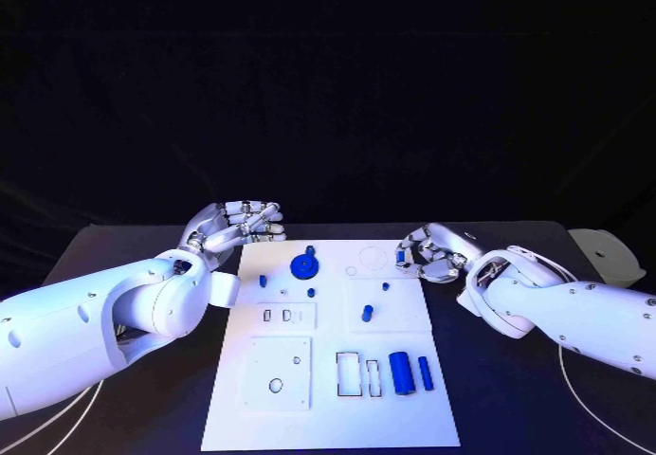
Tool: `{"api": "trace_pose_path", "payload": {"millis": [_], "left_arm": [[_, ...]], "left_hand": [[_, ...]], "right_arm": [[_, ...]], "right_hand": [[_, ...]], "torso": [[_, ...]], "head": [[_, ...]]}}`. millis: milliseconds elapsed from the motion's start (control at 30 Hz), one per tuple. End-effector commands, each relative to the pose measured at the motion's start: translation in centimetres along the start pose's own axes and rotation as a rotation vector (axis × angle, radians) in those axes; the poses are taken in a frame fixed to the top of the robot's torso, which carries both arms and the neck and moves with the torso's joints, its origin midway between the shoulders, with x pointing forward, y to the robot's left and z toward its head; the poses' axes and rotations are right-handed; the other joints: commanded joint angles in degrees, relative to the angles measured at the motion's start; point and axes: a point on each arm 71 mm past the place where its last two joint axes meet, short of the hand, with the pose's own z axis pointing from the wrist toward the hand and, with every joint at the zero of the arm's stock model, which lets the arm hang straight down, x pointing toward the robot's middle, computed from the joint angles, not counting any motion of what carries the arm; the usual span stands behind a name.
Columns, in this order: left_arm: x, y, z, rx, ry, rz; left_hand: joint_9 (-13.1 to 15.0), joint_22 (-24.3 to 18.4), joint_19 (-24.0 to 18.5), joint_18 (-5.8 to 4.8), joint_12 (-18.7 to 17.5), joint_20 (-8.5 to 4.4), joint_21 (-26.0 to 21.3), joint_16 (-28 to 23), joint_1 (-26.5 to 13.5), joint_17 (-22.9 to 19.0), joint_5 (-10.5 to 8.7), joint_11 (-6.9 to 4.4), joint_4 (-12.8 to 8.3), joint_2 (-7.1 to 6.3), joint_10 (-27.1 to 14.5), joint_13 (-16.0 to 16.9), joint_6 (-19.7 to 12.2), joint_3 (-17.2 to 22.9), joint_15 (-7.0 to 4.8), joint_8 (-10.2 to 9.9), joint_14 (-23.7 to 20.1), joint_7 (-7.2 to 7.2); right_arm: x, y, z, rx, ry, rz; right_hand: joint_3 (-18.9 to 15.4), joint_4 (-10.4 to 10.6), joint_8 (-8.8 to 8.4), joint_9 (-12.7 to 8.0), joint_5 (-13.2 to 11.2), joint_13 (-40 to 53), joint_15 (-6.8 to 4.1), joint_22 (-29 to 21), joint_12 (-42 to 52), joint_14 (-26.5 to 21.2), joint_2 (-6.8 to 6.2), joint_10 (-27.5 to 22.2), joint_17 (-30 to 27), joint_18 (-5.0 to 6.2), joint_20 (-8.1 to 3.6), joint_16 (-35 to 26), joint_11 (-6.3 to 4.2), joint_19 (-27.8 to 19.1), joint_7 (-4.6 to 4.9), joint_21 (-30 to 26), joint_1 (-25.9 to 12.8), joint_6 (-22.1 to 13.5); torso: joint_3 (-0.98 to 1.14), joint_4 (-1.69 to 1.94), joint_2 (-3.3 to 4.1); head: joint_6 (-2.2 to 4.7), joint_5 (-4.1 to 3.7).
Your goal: Assemble the parts on the task board
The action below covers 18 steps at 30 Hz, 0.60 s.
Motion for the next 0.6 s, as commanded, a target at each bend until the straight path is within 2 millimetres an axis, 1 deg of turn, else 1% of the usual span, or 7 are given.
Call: {"api": "trace_pose_path", "payload": {"millis": [33,133,167,300,367,433,600], "left_arm": [[0.0,-0.1,0.0,0.005,0.011,-0.008],[-0.1,-0.1,0.0,0.004,0.006,-0.006],[-0.2,-0.1,0.0,0.004,0.004,-0.005],[-0.5,0.0,0.1,0.004,-0.002,-0.002],[-0.5,0.0,0.1,0.004,-0.006,0.0],[-0.6,0.0,0.1,0.004,-0.008,0.001],[-0.6,0.1,0.2,0.004,-0.012,0.002]], "left_hand": [[0.1,-0.1,0.3,0.83,-0.4,0.01,-0.4,-0.3,-0.3,0.1,0.04,0.17,0.1,-0.1,0.3,0.1,-0.4,0.4,0.24,-0.2,-0.1,0.67],[0.1,-0.1,0.3,0.83,-0.4,0.01,-0.4,-0.3,-0.3,0.1,0.04,0.17,0.1,-0.1,0.3,0.1,-0.4,0.4,0.24,-0.2,-0.1,0.67],[0.1,-0.1,0.3,0.83,-0.4,0.01,-0.4,-0.3,-0.3,0.1,0.04,0.17,0.1,-0.1,0.3,0.1,-0.4,0.4,0.24,-0.2,-0.1,0.67],[0.1,-0.1,0.3,0.83,-0.4,0.01,-0.4,-0.3,-0.3,0.1,0.04,0.17,0.1,-0.1,0.3,0.1,-0.4,0.4,0.24,-0.2,-0.1,0.67],[0.1,-0.1,0.3,0.83,-0.4,0.01,-0.4,-0.3,-0.3,0.1,0.04,0.17,0.1,-0.1,0.3,0.1,-0.4,0.4,0.24,-0.2,-0.1,0.67],[0.1,-0.1,0.3,0.83,-0.4,0.01,-0.4,-0.3,-0.3,0.2,0.04,0.16,0.1,-0.12,0.3,0.1,-0.4,0.4,0.24,-0.3,-0.1,0.66],[0.1,-0.1,0.3,0.83,-0.4,0.01,-0.4,-0.3,-0.3,0.2,0.04,0.16,0.1,-0.12,0.3,0.1,-0.4,0.4,0.24,-0.3,-0.1,0.66]], "right_arm": [[-0.1,1.4,0.0,0.011,-0.057,-0.02],[0.5,3.4,0.1,-0.01,-0.053,-0.022],[0.7,4.0,0.1,-0.019,-0.049,-0.023],[1.9,6.8,0.6,-0.06,-0.028,-0.022],[2.7,8.2,0.8,-0.083,-0.012,-0.025],[3.4,9.4,1.0,-0.101,0.004,-0.03],[5.4,11.9,1.6,-0.141,0.049,-0.045]], "right_hand": [[0.5,-0.1,0.41,0.4,0.2,12.8,-0.47,14.1,-0.3,5.5,1.01,4.1,12.9,-0.95,-0.49,0.2,-0.52,5.2,-0.54,-0.3,0.1,0.8],[0.8,-0.4,0.5,0.6,0.2,12.8,-0.53,14.4,-0.4,5.5,1.31,4.1,12.9,-1.03,-0.56,0.2,-0.58,5.4,-0.59,0.0,0.3,0.7],[1.3,-0.7,0.6,0.8,-1.7,12.7,-0.59,14.5,-0.4,5.5,1.73,4.1,12.9,-1.08,-0.66,0.2,-0.61,5.5,-0.58,0.1,0.3,0.5],[1.4,-0.7,0.59,0.8,-1.8,12.7,-0.59,14.6,-0.4,5.5,1.8,4.1,12.9,-1.08,-0.67,0.1,-0.61,5.5,-0.58,0.1,0.3,0.4],[1.4,-0.7,0.59,0.8,-1.8,12.7,-0.59,14.6,-0.4,5.5,1.8,4.1,12.9,-1.08,-0.67,0.1,-0.61,5.5,-0.58,0.1,0.3,0.4],[1.6,-0.7,0.57,0.8,-1.8,12.7,-0.59,14.6,-0.4,5.5,1.91,4.1,12.8,-1.08,-0.68,0.1,-0.59,5.5,-0.53,0.1,0.2,0.3],[1.7,-0.6,0.56,0.9,-1.9,12.7,-0.54,14.6,-0.5,5.5,1.91,4.0,12.7,-1.09,-0.67,0.1,-0.53,5.5,-0.46,0.1,-0.2,0.1]], "torso": [[-0.1,-0.02,-0.07],[-0.07,0.0,-0.05],[-0.07,-0.02,-0.07],[-0.13,0.01,-0.13],[-0.18,0.06,-0.16],[-0.21,0.12,-0.31],[-0.42,0.12,-0.58]], "head": [[0.08,0.2],[0.07,0.42],[0.07,0.57],[-0.03,1.31],[0.01,2.05],[0.0,3.17],[-0.7,4.28]]}}
